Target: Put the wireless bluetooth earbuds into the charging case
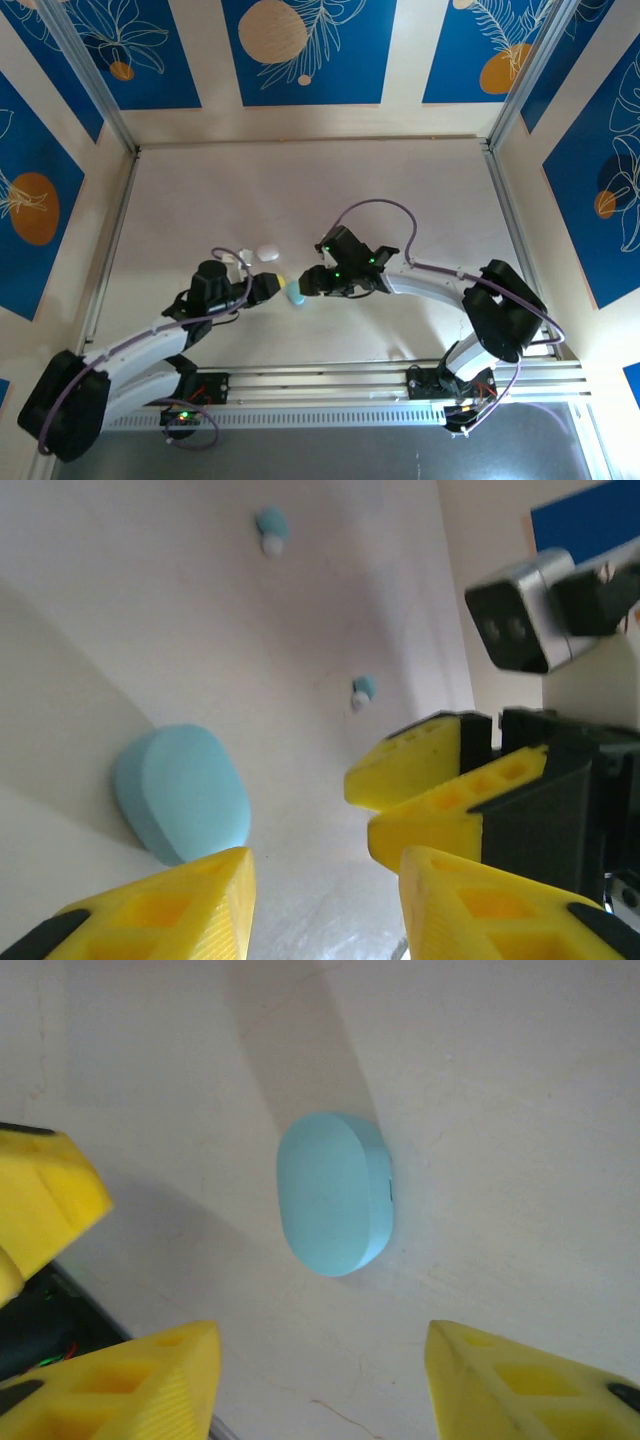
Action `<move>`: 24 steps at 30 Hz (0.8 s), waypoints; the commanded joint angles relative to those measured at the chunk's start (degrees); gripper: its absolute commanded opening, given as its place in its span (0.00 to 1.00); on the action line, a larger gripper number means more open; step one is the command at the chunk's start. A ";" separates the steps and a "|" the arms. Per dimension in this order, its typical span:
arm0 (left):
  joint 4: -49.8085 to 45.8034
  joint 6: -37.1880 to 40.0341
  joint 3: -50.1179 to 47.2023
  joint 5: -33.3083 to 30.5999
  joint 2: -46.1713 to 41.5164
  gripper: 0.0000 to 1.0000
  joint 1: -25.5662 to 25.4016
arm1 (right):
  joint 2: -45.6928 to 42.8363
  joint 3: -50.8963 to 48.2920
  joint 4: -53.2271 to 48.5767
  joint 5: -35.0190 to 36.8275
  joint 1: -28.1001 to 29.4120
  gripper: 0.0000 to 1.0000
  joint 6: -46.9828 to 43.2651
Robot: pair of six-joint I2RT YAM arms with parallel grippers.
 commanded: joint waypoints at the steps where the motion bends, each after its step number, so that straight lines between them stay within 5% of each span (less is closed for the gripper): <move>1: -11.07 3.82 -0.31 0.27 -3.84 0.45 4.68 | 3.02 6.42 -9.56 7.82 2.89 0.62 -6.87; 11: -14.90 4.95 -1.65 5.47 -7.52 0.47 12.90 | 14.93 20.60 -23.52 22.08 9.25 0.65 -13.01; 24: -14.63 5.04 -2.34 6.90 -7.96 0.48 13.93 | 21.42 26.82 -25.66 21.73 10.53 0.73 -14.77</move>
